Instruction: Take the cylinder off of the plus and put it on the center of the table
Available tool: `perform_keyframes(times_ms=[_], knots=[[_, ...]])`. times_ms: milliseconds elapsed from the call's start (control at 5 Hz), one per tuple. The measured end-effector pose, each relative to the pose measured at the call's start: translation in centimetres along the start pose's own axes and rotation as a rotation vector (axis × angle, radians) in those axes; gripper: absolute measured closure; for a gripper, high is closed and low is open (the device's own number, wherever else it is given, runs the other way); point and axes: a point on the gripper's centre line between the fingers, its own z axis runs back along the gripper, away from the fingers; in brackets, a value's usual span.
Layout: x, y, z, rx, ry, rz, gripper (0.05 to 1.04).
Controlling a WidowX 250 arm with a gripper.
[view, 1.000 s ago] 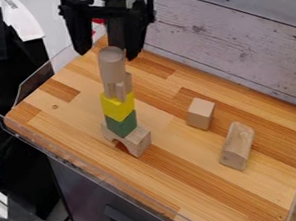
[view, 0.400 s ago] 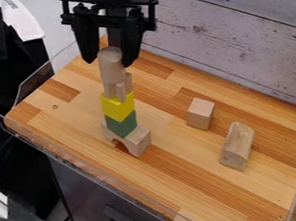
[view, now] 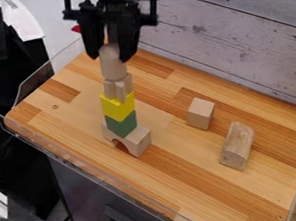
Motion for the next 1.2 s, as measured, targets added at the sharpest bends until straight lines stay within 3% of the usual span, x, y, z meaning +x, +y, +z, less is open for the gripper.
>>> perform_keyframes(times_ms=[400,600,800,1200], knots=[[2.1,-2.1,4.2,0.075,-0.03,-0.084,0.577],[3.6,-3.3,4.4,0.058,-0.073,-0.127,0.577],[4.9,-3.7,3.1,0.037,-0.102,-0.138,0.577],[6.7,-4.0,-1.9,0.019,-0.078,-0.132,0.577]])
